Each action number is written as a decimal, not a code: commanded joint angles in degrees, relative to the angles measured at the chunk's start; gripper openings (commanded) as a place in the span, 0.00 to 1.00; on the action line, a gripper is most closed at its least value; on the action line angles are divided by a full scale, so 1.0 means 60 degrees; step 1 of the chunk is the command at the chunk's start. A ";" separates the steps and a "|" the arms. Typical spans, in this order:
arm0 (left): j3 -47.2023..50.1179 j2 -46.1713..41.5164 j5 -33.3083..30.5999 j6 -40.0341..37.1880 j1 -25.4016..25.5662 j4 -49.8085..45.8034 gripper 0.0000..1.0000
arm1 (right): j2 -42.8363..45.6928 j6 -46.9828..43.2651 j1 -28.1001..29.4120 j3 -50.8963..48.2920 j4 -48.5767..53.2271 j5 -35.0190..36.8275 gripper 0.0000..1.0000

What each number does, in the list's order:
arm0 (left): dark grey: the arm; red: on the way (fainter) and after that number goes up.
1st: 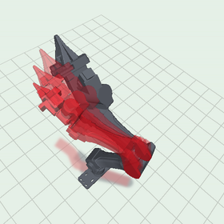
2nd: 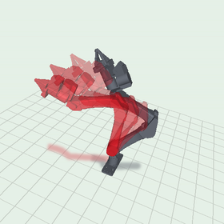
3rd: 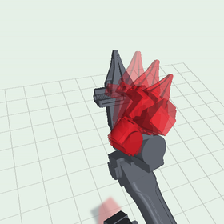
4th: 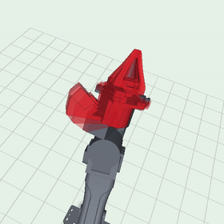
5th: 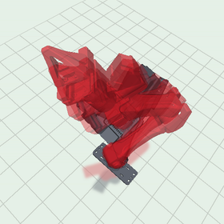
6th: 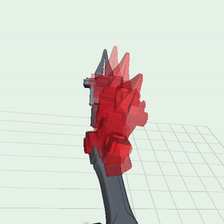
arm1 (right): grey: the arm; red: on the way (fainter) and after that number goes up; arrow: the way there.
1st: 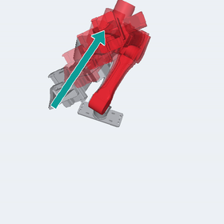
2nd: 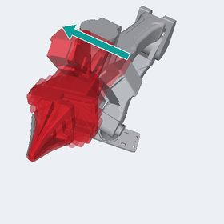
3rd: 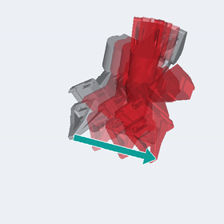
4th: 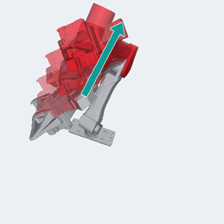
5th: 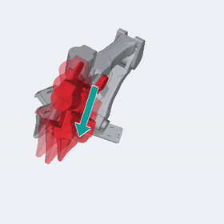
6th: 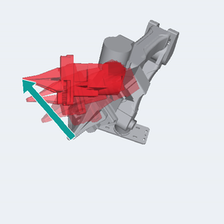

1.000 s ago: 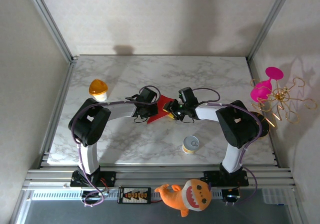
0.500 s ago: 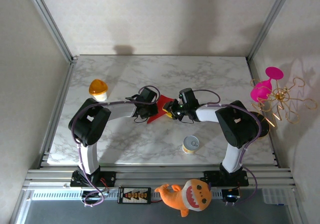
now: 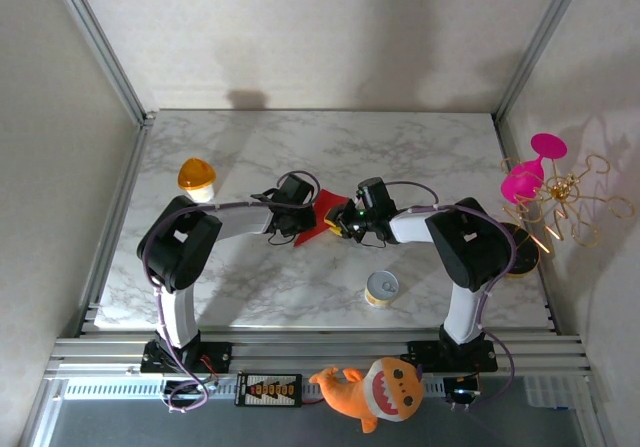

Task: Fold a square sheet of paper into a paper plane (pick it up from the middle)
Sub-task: Turn over the paper at the center of the table, then fold the wing for the fifth time at the center of the table.

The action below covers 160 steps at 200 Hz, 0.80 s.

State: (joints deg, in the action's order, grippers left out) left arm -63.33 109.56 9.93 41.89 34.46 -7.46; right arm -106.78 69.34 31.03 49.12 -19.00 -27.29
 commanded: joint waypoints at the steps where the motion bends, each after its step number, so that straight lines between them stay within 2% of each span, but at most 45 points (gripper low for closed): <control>1: 0.0199 0.0023 0.0135 0.0104 0.0073 -0.0404 0.11 | -0.0118 0.0060 0.0059 -0.0145 -0.0201 -0.0183 0.22; 34: 0.0147 -0.0272 0.0084 0.0091 0.0036 -0.0404 0.13 | -0.0148 -0.0139 0.0062 -0.0058 0.0035 -0.0049 0.12; 69: 0.0763 -0.1133 0.0725 0.0112 -0.0476 0.0459 0.20 | 0.0163 -0.0717 0.0009 0.0060 0.0685 0.0410 0.06; 111: 0.1664 -0.2506 0.0673 -0.0536 -0.0839 0.1548 0.42 | 0.0869 -0.1406 -0.0212 0.0089 0.1577 0.0749 0.02; 141: 0.1976 -0.3060 -0.0168 -0.1729 -0.0392 0.1843 0.53 | 0.1103 -0.1594 -0.0363 0.0161 0.2090 0.0628 0.02; 160: 0.2117 -0.3316 -0.0790 -0.2625 0.0146 0.2018 0.65 | 0.1200 -0.1654 -0.0448 0.0243 0.2381 0.0502 0.02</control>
State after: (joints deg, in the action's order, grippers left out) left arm -52.40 92.16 10.72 34.61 31.70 1.96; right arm -101.19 61.54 28.99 49.19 -9.32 -24.03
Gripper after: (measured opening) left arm 0.597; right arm 0.056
